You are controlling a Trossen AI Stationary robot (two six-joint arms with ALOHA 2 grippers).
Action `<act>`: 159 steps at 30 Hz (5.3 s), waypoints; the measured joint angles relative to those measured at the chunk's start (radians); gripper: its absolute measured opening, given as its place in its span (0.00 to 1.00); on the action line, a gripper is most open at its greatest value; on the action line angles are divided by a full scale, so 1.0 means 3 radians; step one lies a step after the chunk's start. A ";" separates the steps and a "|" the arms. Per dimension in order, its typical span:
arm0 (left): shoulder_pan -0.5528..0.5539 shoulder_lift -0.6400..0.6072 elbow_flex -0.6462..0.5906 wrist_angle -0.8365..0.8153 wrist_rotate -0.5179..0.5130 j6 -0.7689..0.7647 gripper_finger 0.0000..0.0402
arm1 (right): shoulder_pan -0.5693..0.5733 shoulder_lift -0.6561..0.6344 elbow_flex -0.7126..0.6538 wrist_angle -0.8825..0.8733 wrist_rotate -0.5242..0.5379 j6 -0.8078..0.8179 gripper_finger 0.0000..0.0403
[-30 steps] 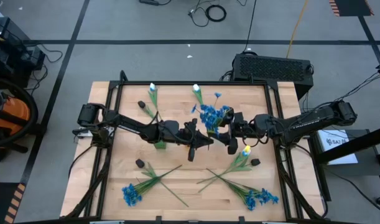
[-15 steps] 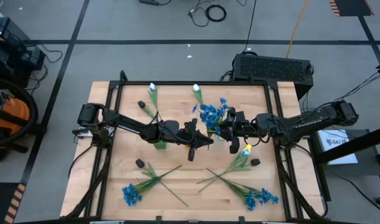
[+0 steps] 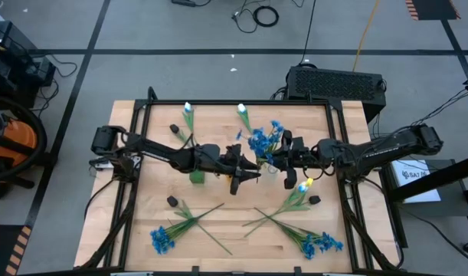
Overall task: Sort flowers into vase by color
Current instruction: Put the top right blue flowers into the yellow vase, then put the left blue flowers into the yellow vase
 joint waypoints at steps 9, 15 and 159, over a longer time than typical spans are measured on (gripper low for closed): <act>0.0030 -0.0851 -0.0001 -0.1359 -0.0076 0.0117 0.44 | 0.0000 -0.0247 0.0001 -0.0300 0.0027 -0.0001 0.02; -0.0024 -0.1311 -0.0001 -0.2065 -0.0120 0.0304 0.44 | -0.0003 -0.0249 0.0001 -0.0443 0.0272 -0.0021 0.02; -0.0355 -0.2399 -0.0177 -0.4325 -0.1031 -0.0080 0.44 | -0.0538 0.0412 0.0329 -0.1220 -0.0165 0.0161 0.66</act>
